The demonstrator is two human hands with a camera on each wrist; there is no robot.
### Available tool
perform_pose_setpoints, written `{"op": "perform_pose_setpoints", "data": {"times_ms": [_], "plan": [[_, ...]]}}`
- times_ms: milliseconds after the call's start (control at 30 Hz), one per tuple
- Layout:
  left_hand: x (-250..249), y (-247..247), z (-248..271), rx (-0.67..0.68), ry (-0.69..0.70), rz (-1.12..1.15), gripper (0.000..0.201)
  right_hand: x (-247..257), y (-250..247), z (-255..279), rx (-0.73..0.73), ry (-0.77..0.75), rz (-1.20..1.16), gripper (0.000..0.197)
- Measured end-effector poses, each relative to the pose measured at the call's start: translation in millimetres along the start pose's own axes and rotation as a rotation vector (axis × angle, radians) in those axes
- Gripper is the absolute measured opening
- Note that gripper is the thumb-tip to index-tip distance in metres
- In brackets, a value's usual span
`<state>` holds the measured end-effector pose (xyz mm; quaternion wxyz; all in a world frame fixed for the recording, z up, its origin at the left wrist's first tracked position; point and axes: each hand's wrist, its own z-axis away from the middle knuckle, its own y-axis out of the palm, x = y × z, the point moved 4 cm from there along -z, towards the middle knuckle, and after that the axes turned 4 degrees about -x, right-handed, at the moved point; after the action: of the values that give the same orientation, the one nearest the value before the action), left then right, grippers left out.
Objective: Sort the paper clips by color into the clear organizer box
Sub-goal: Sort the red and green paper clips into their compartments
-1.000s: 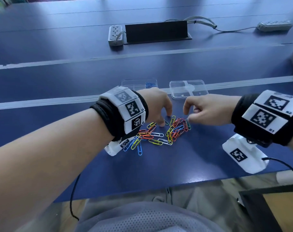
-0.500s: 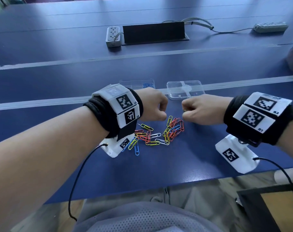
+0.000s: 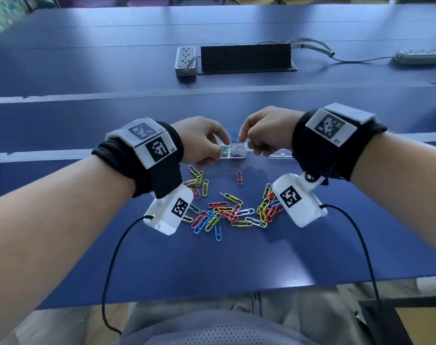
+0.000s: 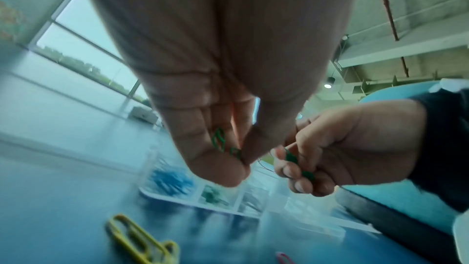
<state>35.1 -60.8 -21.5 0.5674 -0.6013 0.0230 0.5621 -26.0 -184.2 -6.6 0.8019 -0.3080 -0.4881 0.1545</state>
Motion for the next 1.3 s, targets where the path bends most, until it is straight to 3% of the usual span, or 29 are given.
{"op": "perform_pose_setpoints", "data": {"times_ms": [233,333,600,833,1100,1300], "plan": [[5,-27,-2,-0.261,0.001,-0.207,0.030,34,13,-20,-0.071,-0.037,0.217,0.025],[5,-31,-6,-0.325,-0.006,-0.261,0.034,43,19,-23,-0.067,-0.030,0.277,0.032],[0,-32,-9,-0.336,-0.021,-0.345,0.034,55,23,-20,-0.047,-0.036,0.363,0.044],[-14,-23,-12,-0.302,0.066,-0.430,0.033,52,16,-24,-0.061,-0.063,0.216,0.024],[-28,-2,-26,-0.147,0.153,-0.622,0.043,18,-4,-13,-0.113,0.005,0.204,0.045],[-33,-1,-26,-0.175,0.161,-0.635,0.045,8,-11,-8,-0.093,-0.002,0.190,0.048]]}}
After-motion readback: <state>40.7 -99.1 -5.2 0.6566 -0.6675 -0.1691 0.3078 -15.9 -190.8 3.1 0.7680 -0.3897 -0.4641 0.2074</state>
